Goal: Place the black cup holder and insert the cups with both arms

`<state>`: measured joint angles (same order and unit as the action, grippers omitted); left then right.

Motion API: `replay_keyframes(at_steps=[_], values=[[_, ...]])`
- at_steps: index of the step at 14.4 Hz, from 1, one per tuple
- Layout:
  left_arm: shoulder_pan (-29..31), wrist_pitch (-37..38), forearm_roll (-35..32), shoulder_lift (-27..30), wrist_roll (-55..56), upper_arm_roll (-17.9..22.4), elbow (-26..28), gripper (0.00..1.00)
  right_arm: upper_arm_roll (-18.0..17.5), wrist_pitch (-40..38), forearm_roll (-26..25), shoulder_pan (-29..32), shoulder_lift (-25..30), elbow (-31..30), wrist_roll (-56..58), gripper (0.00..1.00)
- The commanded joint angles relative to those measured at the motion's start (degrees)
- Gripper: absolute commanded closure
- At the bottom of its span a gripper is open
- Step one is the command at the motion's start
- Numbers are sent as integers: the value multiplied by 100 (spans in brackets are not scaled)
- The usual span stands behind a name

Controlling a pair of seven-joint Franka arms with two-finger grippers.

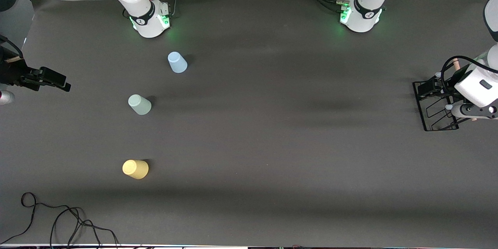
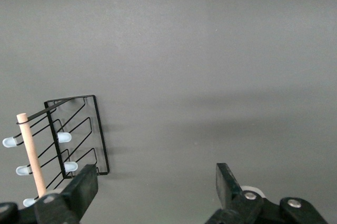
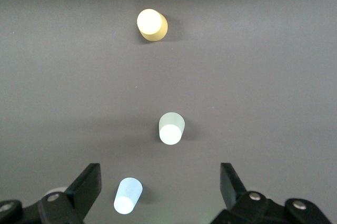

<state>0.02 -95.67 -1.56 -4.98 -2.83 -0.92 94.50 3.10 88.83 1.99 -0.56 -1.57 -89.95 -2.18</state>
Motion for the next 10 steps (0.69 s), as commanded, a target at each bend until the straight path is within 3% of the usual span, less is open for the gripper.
replay_keyframes(at_steps=[1,10], values=[[-37,-57,7,-3,-86,39,-29,0,7,12,-41,-6,60,-31,-28,0],[-2,-57,-37,-55,-113,39,-72,0,-11,73,-32,-15,43,-31,-19,0]])
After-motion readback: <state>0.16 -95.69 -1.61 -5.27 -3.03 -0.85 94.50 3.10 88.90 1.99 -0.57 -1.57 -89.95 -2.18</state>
